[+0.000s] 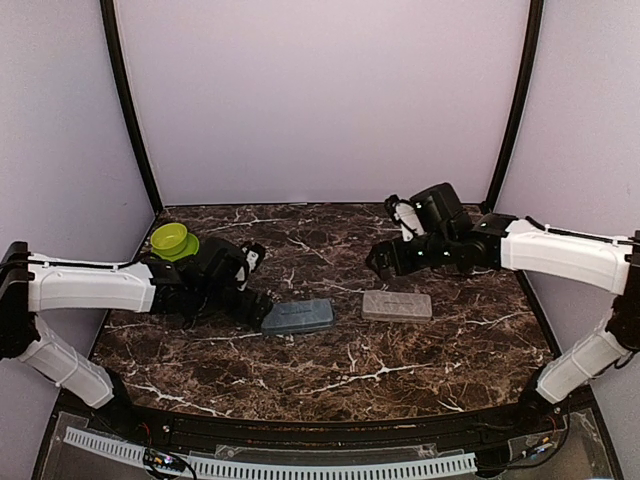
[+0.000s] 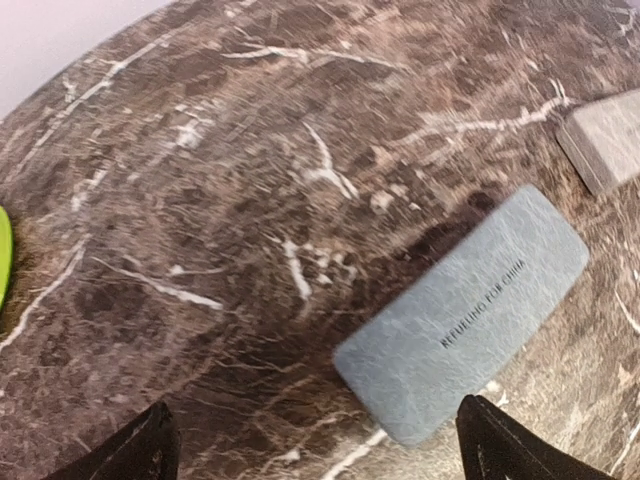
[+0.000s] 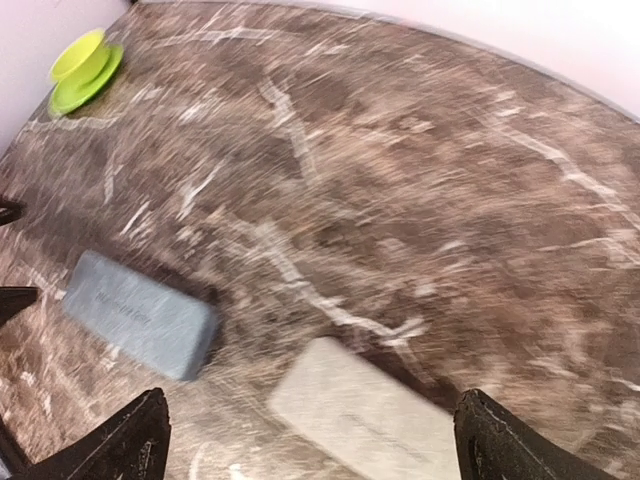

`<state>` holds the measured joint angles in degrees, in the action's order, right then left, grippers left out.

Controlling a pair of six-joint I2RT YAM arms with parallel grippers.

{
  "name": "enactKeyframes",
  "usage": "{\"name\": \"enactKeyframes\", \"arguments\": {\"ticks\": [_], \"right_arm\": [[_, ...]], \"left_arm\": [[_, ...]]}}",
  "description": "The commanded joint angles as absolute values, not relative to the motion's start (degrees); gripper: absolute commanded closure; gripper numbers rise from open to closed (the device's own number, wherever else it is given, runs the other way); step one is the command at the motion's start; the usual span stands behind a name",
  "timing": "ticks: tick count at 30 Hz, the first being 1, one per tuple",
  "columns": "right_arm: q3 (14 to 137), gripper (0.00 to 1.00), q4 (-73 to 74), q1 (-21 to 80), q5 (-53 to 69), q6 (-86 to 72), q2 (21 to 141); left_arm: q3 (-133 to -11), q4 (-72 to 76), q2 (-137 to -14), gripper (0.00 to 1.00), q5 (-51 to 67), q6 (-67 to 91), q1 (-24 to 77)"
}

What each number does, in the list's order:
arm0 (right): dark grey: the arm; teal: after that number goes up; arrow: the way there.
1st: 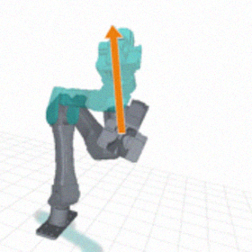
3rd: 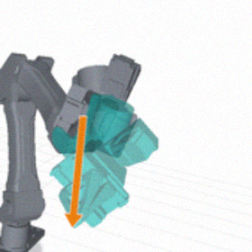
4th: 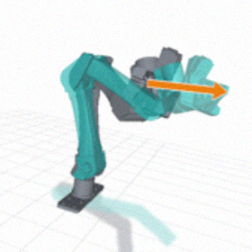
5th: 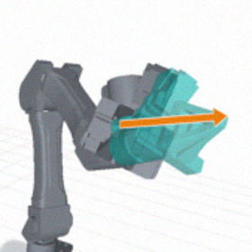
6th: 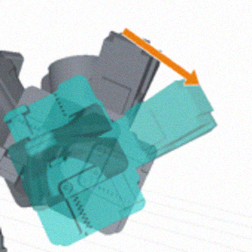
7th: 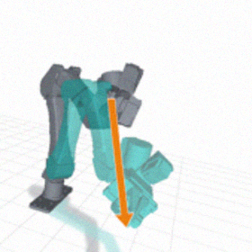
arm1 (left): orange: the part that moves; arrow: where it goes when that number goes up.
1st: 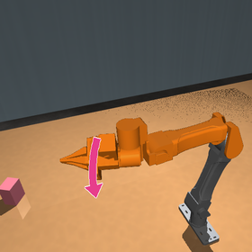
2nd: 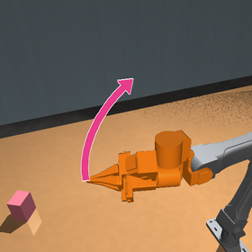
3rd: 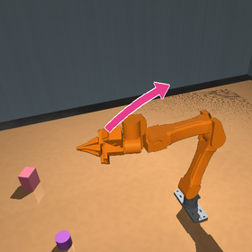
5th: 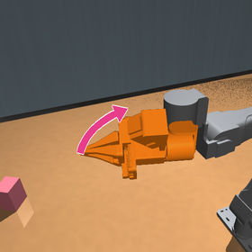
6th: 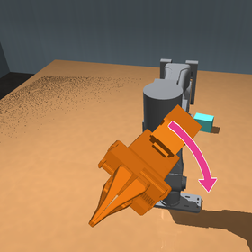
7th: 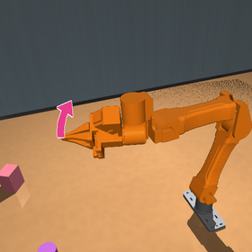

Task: Organize the sunglasses
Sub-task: Move the case with sunglasses to the center of the board, then reset both arms

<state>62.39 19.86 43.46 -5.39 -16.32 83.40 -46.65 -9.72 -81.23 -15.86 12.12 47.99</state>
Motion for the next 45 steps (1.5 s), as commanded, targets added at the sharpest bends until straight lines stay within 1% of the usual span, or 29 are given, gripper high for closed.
{"name": "enactKeyframes", "arguments": {"ticks": [1,2,4,8,13,17,20,23,26,28,31,39,45], "right_arm": [[61.3,0.0,24.5,38.2,-15.4,-19.4,78.1],[61.4,0.0,24.9,37.2,-16.9,-19.8,77.5],[62.8,0.0,27.1,35.7,-20.6,-20.8,77.2],[64.6,0.0,28.0,33.0,-24.9,-20.5,77.9],[62.2,0.0,21.2,32.2,-29.7,-19.1,74.3],[58.0,0.0,17.9,32.2,-36.2,-19.1,68.9],[51.9,0.0,13.0,32.2,-33.8,-16.7,62.8],[46.5,0.0,8.4,32.2,-31.4,-15.0,56.2],[44.2,0.0,6.9,32.3,-32.2,-13.4,51.3],[44.0,0.0,7.3,32.3,-33.5,-12.8,49.5],[44.8,0.0,8.5,32.3,-34.1,-12.2,49.4],[45.7,0.0,8.3,32.3,-32.0,-11.3,50.7],[46.1,0.0,8.4,32.3,-31.5,-11.2,50.5]], "left_arm": [[-48.1,-12.5,-76.0,0.01,-24.6,12.7,44.6],[-48.4,-13.4,-75.7,0.01,-28.0,13.6,43.5],[-49.5,-15.4,-75.2,0.01,-30.4,15.7,41.1],[-50.0,-13.8,-71.7,0.01,-27.9,18.0,36.3],[-49.1,-9.1,-65.6,0.01,-31.6,15.7,32.9],[-43.5,-3.3,-59.0,0.01,-33.3,12.0,32.9],[-39.3,-3.2,-52.0,0.01,-32.7,13.5,32.9],[-35.7,-2.4,-44.2,0.01,-30.5,11.7,32.9],[-33.4,-2.9,-38.3,0.01,-30.0,11.4,32.9],[-32.3,-3.1,-36.5,0.01,-30.7,11.4,32.9],[-32.6,-3.4,-37.3,0.01,-31.9,11.5,32.9],[-35.4,-3.7,-44.8,0.01,-31.2,11.5,32.9],[-36.1,-2.5,-46.6,0.01,-30.0,11.5,32.9]]}}
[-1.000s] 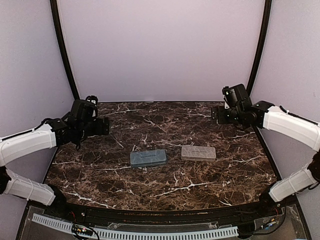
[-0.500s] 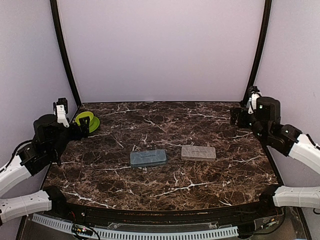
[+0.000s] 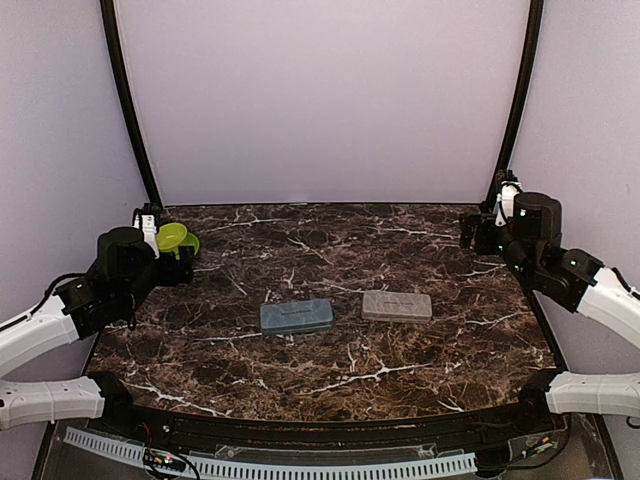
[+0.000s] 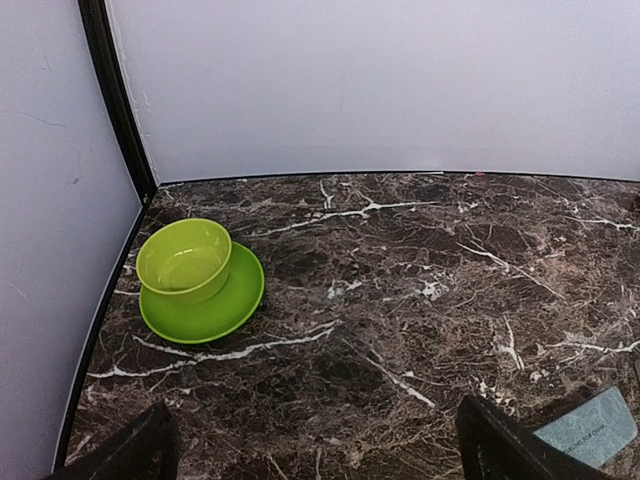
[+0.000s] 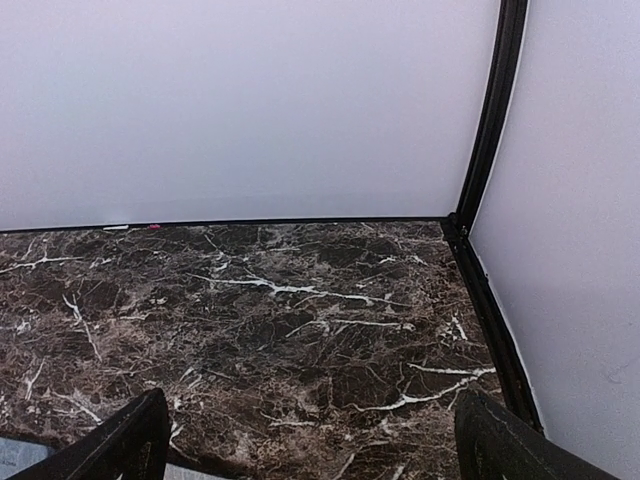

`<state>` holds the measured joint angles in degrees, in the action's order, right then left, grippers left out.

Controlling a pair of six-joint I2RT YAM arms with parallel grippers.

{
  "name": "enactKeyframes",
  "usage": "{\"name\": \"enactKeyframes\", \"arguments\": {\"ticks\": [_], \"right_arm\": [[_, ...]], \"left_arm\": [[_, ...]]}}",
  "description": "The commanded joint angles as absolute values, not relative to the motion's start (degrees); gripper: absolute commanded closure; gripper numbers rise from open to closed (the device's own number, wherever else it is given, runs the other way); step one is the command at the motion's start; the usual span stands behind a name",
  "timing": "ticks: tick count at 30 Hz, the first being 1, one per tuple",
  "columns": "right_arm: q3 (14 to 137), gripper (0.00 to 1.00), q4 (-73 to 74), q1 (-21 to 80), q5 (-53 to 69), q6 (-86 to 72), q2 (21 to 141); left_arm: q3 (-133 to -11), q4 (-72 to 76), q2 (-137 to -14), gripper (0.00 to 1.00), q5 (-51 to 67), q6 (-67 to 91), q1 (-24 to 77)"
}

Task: Organize the sunglasses
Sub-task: Reset both arms

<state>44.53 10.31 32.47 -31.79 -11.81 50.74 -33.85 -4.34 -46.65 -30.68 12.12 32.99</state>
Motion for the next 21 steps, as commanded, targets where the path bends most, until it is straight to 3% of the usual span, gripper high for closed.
{"name": "enactKeyframes", "arguments": {"ticks": [1,21], "right_arm": [[46.2,0.0,8.6,32.3,-31.5,-11.2,50.4],[44.6,0.0,9.0,32.2,-33.6,-12.7,48.1]], "left_arm": [[-36.1,-2.5,-46.6,0.01,-29.9,11.4,32.9],[-35.9,-4.0,-44.3,0.01,-29.1,11.9,32.9]]}}
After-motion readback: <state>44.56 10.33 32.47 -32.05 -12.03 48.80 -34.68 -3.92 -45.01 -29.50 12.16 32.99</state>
